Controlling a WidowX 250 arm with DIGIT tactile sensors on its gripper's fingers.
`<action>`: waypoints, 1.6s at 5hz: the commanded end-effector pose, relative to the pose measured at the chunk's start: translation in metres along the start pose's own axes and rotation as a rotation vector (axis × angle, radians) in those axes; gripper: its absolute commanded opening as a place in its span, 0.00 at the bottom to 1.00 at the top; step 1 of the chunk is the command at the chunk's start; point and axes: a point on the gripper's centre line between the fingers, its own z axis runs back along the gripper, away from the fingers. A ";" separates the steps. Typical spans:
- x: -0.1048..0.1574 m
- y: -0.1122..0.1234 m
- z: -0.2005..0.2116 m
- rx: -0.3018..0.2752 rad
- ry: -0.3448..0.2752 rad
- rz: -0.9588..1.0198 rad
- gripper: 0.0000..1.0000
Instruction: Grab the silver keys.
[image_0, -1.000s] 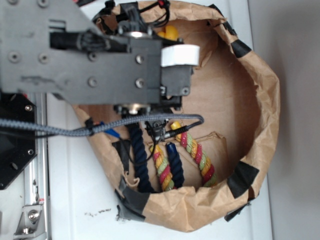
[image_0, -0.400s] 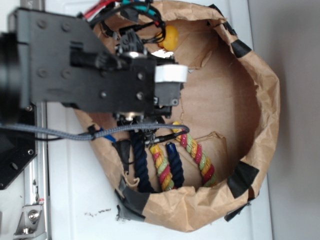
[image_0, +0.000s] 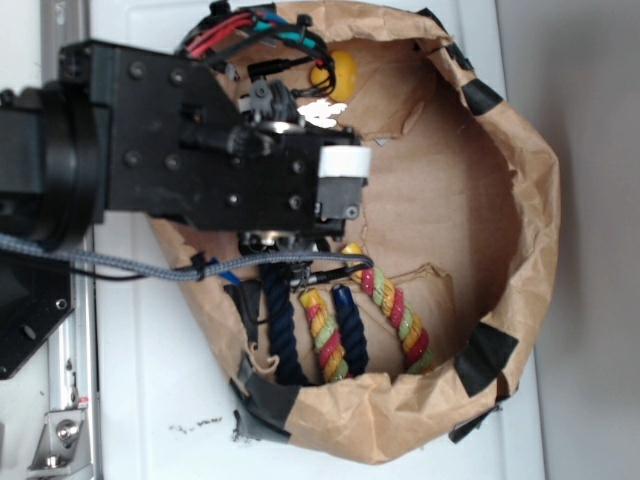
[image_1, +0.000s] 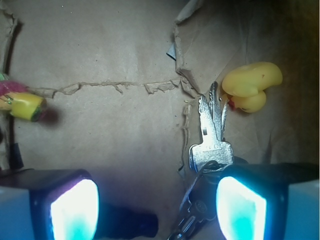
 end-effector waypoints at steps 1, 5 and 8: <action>-0.001 0.017 0.002 -0.008 -0.019 0.002 1.00; 0.007 0.016 -0.030 0.040 0.015 0.021 1.00; 0.007 0.018 -0.023 0.018 -0.025 0.033 0.00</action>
